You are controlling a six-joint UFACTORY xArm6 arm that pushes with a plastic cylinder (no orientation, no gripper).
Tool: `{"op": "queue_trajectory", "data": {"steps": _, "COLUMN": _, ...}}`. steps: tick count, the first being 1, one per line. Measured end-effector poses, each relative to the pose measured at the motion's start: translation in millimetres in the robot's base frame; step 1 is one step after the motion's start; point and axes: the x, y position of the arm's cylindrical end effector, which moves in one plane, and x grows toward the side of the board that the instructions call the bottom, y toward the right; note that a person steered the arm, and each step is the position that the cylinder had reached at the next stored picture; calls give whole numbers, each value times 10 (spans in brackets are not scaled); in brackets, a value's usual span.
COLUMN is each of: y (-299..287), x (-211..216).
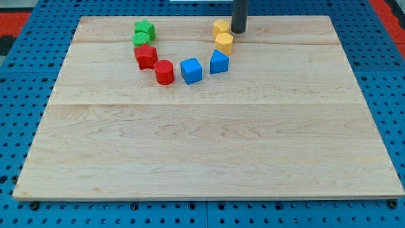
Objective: Move blue cube a bit down
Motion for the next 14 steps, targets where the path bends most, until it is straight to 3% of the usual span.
{"op": "queue_trajectory", "data": {"steps": 2, "y": 481, "x": 98}}
{"op": "queue_trajectory", "data": {"steps": 4, "y": 488, "x": 91}}
{"op": "queue_trajectory", "data": {"steps": 9, "y": 26, "x": -416}}
{"op": "queue_trajectory", "data": {"steps": 14, "y": -435, "x": -432}}
